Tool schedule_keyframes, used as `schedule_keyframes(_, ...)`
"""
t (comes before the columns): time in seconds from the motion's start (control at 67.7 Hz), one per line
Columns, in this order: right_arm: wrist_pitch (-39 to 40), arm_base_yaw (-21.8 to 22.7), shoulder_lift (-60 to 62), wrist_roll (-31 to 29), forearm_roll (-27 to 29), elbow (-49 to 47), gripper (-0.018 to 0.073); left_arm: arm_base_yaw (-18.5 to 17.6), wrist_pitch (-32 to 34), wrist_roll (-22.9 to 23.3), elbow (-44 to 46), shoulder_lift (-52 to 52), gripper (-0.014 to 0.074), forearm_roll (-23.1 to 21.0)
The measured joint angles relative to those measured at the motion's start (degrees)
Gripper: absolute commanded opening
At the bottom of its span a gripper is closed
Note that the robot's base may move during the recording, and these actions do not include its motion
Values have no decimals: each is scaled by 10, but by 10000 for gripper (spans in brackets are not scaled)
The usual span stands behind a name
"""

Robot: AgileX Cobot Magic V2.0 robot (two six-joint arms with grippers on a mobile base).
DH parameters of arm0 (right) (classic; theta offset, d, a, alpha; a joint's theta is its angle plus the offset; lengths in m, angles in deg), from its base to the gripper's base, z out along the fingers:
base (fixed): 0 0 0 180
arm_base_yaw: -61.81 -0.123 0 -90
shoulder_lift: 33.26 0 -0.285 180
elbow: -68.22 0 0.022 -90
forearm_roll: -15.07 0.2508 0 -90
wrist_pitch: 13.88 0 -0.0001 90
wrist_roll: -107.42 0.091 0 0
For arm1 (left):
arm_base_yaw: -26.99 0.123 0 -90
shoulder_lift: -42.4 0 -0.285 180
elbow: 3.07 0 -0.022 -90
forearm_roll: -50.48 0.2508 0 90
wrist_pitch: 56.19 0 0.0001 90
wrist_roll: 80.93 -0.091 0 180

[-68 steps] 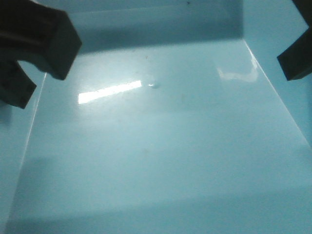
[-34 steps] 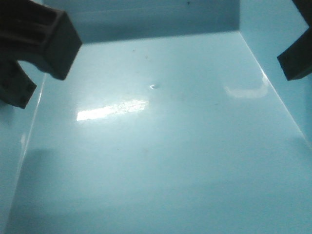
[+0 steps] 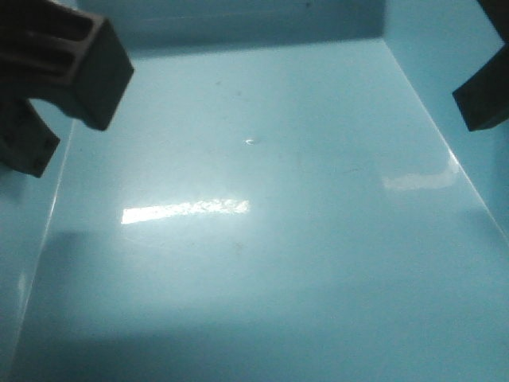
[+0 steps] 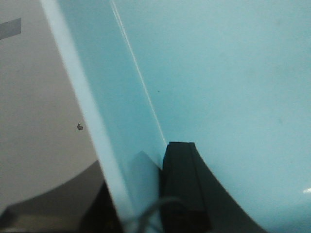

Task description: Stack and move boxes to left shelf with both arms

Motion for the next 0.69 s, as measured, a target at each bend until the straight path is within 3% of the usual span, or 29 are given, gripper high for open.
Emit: schedule_keyframes(0.695, -1, 0, 0, 0, 0, 0, 37, 0, 0, 0, 0, 0, -3, 0)
